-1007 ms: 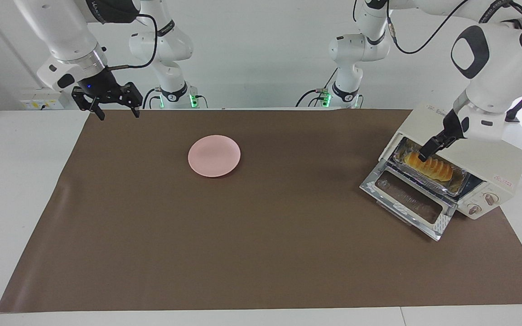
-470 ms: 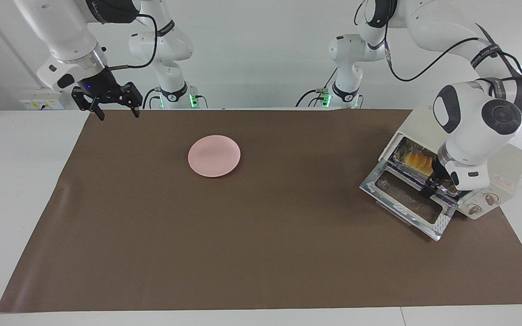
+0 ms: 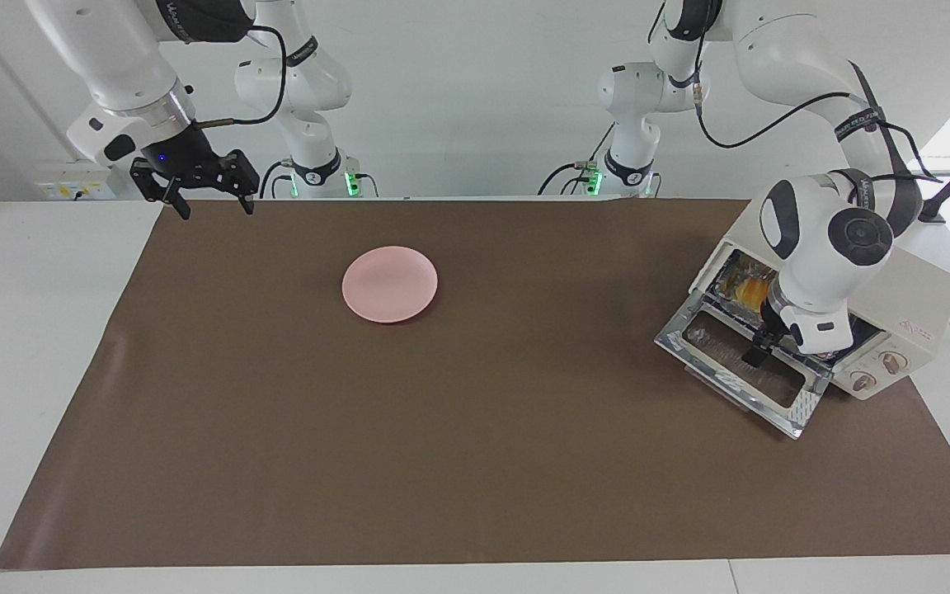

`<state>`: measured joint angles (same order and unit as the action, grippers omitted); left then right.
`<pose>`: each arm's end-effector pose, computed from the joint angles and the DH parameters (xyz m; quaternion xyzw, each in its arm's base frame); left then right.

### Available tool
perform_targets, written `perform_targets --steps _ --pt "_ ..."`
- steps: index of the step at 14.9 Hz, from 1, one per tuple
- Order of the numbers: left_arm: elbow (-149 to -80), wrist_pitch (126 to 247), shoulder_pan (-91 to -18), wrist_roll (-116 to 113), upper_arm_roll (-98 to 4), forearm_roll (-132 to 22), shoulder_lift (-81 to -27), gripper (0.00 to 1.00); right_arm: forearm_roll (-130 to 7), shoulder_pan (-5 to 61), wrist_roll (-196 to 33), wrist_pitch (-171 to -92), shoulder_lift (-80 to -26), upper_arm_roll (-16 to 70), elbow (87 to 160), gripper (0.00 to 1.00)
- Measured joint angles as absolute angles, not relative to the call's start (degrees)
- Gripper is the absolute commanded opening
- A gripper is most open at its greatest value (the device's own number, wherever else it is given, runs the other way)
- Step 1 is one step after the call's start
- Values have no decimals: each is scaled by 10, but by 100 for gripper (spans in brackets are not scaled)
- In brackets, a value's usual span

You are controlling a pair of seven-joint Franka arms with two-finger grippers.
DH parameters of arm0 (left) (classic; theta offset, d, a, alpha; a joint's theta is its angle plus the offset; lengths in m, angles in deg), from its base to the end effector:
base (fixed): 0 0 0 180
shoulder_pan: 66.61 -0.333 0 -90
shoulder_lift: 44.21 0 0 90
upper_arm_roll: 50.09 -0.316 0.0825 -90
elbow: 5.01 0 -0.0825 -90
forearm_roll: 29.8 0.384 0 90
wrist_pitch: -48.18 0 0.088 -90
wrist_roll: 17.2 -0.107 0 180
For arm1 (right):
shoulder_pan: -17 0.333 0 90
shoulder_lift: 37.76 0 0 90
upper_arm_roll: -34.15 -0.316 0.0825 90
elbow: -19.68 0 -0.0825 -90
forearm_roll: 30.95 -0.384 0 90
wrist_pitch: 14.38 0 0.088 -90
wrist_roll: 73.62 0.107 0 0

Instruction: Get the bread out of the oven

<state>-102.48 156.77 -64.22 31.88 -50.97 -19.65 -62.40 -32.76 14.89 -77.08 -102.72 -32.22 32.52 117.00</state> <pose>0.6336 -0.0046 0.3996 -0.9231 -0.3702 0.0195 0.1025 0.5194 -0.0002 0.6140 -0.9991 -0.0259 0.0295 0.0154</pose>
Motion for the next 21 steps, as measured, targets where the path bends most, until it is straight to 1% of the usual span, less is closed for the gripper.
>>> perform_targets --steps 3,4,7,8,9,10,11,15,17,19,21 --pt "-1030 1574 -642 319 -510 -196 -618 100 -328 149 -771 -1027 -322 325 1170 100" --pt "-1034 1581 -642 319 -510 -196 -617 92 -328 149 -771 -1027 -322 325 1170 100" --pt "-1073 1618 -642 319 -510 -196 -608 50 -328 149 -771 -1027 -322 325 1170 100" --pt "-1088 1631 -643 319 -510 -196 -604 32 -328 149 -771 -1027 -322 325 1170 100" --pt "-1098 1638 -643 319 -510 -196 -600 24 -328 149 -771 -1027 -322 325 1170 100" --pt "-1104 1642 -643 319 -510 -196 -597 19 -328 149 -771 -1027 -322 325 1170 100" --pt "-1108 1644 -645 319 -510 -195 -595 0 -328 149 -771 -1027 -322 325 1170 100" --pt "-1113 1647 -647 308 -511 -195 -589 0 -328 149 -771 -1027 -322 325 1170 100" --pt "-1102 1657 -639 297 -505 -195 -589 0 -328 149 -771 -1027 -322 325 1170 100" --pt "-1057 1650 -601 293 -500 -195 -595 0 -328 149 -771 -1027 -322 325 1170 100" --pt "-988 1623 -546 290 -494 -195 -616 0 -328 149 -771 -1027 -322 325 1170 100"
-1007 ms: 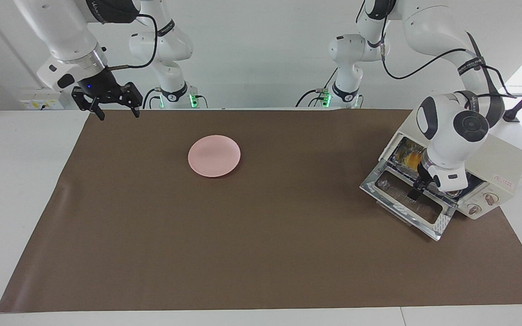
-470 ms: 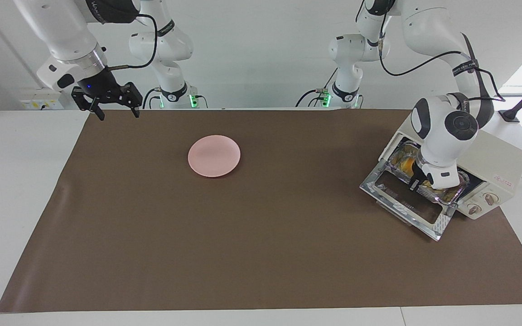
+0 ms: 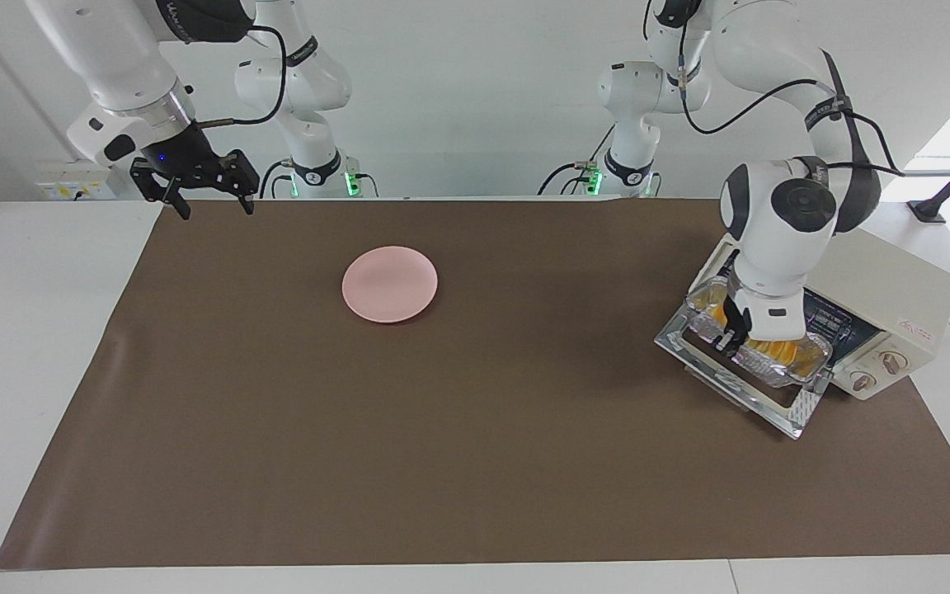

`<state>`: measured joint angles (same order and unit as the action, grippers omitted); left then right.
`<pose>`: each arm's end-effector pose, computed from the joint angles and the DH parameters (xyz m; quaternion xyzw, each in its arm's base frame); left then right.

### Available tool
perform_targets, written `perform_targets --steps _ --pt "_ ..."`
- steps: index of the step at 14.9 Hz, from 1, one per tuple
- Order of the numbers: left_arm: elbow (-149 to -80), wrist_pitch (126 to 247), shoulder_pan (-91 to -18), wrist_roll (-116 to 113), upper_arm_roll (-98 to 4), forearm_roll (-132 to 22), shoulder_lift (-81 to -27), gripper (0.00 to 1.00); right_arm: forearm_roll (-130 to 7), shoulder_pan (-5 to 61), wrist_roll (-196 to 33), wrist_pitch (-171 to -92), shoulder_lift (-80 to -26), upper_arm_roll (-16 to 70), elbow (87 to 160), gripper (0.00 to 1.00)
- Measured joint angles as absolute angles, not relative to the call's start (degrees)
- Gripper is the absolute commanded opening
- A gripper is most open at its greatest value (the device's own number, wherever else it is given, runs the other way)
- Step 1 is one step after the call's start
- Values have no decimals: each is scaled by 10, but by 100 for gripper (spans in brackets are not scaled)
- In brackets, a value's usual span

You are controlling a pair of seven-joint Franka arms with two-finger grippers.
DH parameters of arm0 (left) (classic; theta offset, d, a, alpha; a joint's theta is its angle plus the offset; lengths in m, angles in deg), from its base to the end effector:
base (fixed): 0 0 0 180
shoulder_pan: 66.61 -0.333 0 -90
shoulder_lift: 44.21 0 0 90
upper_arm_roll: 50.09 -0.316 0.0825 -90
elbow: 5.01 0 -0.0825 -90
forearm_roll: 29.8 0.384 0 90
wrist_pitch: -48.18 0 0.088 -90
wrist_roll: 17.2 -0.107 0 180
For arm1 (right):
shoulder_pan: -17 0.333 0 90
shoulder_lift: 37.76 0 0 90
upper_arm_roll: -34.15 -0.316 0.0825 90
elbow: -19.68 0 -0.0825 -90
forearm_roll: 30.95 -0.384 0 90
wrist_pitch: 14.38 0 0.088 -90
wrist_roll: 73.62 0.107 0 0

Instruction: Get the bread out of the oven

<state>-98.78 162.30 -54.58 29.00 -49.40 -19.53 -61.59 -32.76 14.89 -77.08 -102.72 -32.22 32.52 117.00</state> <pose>0.6413 -0.1327 0.4469 -0.9634 -0.2541 -0.0623 0.0577 0.5194 -0.0002 0.6140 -0.9991 -0.0259 0.0295 0.0154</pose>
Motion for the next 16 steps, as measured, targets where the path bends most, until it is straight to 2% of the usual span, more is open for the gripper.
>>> perform_targets --steps 3,8,13,16 --pt "-932 1605 -465 280 -478 -206 -646 0 -328 149 -771 -1027 -322 325 1170 100" --pt "-932 1605 -329 270 -475 -211 -672 0 -328 149 -771 -1027 -322 325 1170 100" --pt "-931 1617 -269 265 -475 -217 -730 0 -328 149 -771 -1027 -322 326 1170 100" --pt "-931 1622 -260 262 -475 -218 -736 0 -328 149 -771 -1027 -322 326 1170 100"
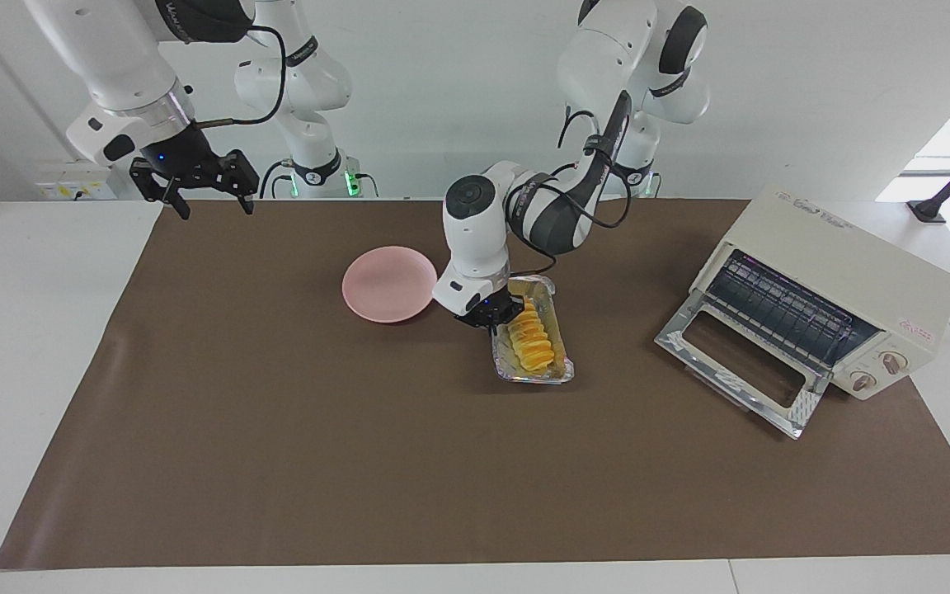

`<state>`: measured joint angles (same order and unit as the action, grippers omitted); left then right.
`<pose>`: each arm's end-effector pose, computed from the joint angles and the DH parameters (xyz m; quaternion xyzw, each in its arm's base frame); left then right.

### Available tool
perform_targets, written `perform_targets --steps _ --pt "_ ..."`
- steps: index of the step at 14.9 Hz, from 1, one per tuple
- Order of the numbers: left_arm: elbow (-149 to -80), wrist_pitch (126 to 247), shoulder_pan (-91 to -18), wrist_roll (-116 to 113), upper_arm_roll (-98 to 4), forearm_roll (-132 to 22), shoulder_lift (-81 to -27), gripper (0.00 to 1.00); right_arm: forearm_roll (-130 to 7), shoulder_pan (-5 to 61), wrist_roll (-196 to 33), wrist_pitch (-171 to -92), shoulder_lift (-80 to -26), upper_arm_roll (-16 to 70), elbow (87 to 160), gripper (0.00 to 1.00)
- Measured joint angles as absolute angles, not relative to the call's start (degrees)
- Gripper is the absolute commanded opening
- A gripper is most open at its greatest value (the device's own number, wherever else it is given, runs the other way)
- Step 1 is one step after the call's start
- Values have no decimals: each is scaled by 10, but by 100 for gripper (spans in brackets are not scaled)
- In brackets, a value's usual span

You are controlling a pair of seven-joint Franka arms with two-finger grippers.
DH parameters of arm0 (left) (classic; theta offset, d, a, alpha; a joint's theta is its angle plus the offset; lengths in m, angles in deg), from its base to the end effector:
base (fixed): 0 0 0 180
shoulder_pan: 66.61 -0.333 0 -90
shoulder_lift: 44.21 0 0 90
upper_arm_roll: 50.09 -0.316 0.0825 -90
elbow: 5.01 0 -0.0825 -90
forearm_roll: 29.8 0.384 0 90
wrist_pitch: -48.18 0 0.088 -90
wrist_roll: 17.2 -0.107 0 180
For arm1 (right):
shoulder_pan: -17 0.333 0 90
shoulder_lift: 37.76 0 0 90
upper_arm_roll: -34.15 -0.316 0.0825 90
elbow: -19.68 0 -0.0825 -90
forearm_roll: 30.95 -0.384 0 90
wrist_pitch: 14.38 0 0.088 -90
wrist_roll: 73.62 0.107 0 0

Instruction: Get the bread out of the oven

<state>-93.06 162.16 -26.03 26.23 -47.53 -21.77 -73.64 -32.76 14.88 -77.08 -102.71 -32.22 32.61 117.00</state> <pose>0.5105 -0.4605 0.3521 -0.9979 0.0253 -0.0138 0.0585 0.5194 -0.0011 0.6139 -0.9991 -0.0250 0.0296 0.0156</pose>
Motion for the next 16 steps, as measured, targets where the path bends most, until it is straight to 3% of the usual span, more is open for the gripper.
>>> perform_targets --steps 1,2,3,6,11,16 --pt "-931 1622 -259 260 -475 -218 -736 0 -328 149 -771 -1027 -322 326 1170 100" --pt "-931 1622 -258 260 -475 -219 -736 7 -328 149 -771 -1027 -322 326 1170 100" --pt "-931 1622 -257 259 -475 -222 -736 40 -328 149 -771 -1027 -322 326 1170 100" --pt "-931 1621 -257 265 -477 -241 -737 100 -328 149 -771 -1024 -322 326 1170 100" --pt "-910 1617 -261 308 -502 -247 -728 100 -328 149 -771 -1020 -322 326 1170 100" --pt "-888 1512 -413 284 -523 -294 -601 100 -328 161 -771 -1015 -322 317 1171 100"
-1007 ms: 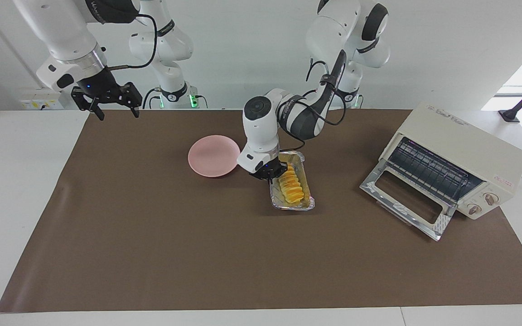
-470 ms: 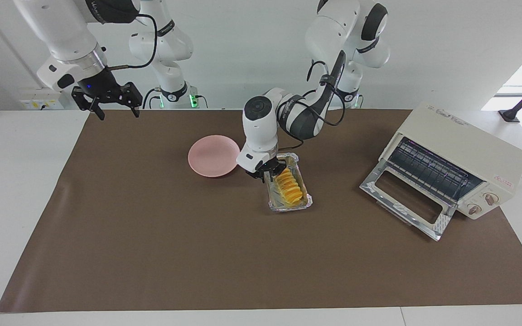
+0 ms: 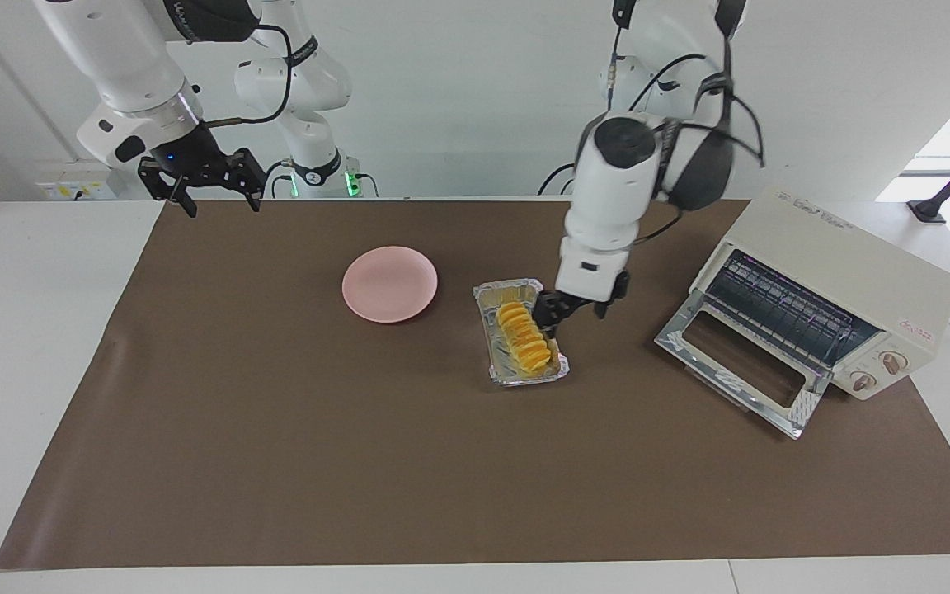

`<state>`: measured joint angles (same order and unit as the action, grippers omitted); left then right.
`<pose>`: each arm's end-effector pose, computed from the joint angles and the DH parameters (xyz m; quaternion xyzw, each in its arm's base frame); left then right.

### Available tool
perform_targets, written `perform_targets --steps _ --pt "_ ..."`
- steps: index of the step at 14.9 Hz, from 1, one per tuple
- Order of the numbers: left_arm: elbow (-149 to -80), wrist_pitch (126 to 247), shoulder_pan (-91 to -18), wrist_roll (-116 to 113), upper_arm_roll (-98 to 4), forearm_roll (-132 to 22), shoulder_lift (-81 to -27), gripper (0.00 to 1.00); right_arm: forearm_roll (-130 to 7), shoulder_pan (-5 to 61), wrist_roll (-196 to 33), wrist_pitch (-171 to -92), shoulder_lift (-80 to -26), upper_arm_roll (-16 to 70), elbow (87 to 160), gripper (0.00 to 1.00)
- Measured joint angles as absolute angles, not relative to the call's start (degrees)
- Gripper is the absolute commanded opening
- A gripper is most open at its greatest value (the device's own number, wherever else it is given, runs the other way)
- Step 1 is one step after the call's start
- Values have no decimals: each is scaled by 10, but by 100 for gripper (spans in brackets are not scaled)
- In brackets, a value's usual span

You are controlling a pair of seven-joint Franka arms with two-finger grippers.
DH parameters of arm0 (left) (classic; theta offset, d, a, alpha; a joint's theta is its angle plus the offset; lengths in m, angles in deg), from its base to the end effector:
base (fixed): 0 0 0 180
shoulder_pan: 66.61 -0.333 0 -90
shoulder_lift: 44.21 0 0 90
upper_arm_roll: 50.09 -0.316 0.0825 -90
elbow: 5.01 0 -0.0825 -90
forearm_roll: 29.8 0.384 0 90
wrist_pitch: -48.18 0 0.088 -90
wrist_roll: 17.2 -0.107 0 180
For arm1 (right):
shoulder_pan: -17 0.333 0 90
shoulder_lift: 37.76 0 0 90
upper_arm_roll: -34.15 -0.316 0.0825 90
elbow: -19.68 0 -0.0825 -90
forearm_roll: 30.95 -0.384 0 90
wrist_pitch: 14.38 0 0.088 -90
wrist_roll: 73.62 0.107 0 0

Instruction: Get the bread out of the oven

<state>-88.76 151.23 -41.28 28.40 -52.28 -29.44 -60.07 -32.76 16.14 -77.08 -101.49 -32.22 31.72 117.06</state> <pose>0.5989 -0.2586 0.5303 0.9807 0.1932 0.0295 0.0102 0.5166 0.0187 0.6117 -0.9981 -0.0438 0.0411 0.0144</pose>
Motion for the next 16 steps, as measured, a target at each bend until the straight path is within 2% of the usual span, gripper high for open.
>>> perform_targets --steps 6,11,14,16 --pt "-893 1380 -566 78 -523 -298 -518 100 -328 256 -712 -1103 -341 313 1209 100" --pt "-898 1293 -620 -42 -523 -299 -472 100 -328 338 -616 -1198 -424 312 1211 100" --pt "-945 1286 -625 -51 -521 -299 -432 100 -328 400 -535 -1250 -476 311 1202 100" --pt "-971 1302 -626 -74 -520 -299 -413 100 -325 446 -474 -1274 -536 312 1175 100"
